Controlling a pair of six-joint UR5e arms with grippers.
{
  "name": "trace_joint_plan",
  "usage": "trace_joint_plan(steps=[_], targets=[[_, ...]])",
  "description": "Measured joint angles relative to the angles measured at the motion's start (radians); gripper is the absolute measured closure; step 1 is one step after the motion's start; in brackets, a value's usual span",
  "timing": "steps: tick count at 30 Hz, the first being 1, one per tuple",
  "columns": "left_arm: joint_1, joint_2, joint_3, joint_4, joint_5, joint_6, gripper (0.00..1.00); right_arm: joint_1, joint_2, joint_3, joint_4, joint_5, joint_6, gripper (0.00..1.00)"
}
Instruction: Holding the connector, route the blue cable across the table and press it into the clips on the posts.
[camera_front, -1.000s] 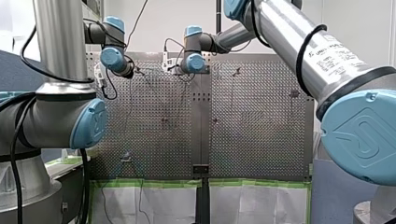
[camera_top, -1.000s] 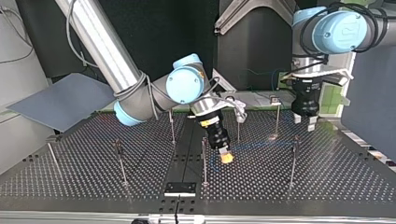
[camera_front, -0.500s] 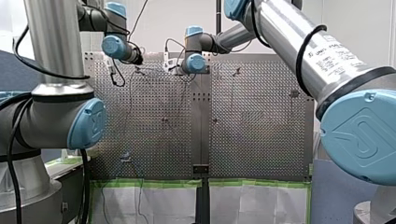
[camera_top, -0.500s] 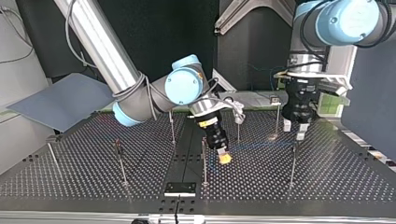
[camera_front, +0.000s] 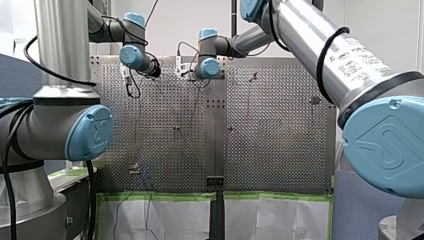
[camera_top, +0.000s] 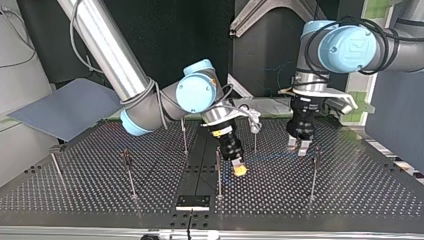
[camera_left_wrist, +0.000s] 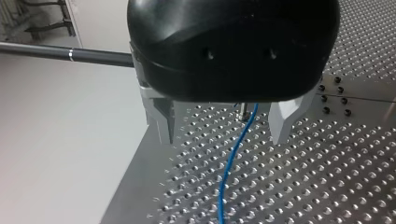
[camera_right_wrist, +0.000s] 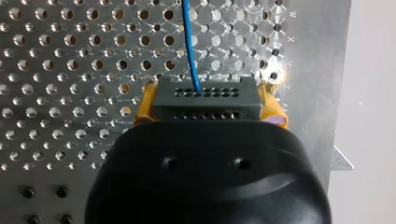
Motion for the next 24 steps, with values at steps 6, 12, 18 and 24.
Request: trace_joint_plan(steps=[6, 12, 18, 24], targets=[[-0.022, -0.047, 0.035, 0.018, -0.032, 0.011, 0.0, 0.002, 0.0, 0.0, 0.001, -0.001, 0.0, 1.0], [-0.031, -0.094, 0.086, 0.029, -0.084, 0.013, 0.0, 0.004, 0.0, 0.0, 0.002, -0.002, 0.0, 1.0], [-0.033, -0.13, 0.103, 0.047, -0.107, 0.015, 0.0, 0.004, 0.001, 0.0, 0.002, -0.002, 0.0, 1.0], [-0.034, -0.182, 0.114, 0.078, -0.109, 0.017, 0.0, 0.004, 0.001, 0.0, 0.003, -0.002, 0.0, 1.0]])
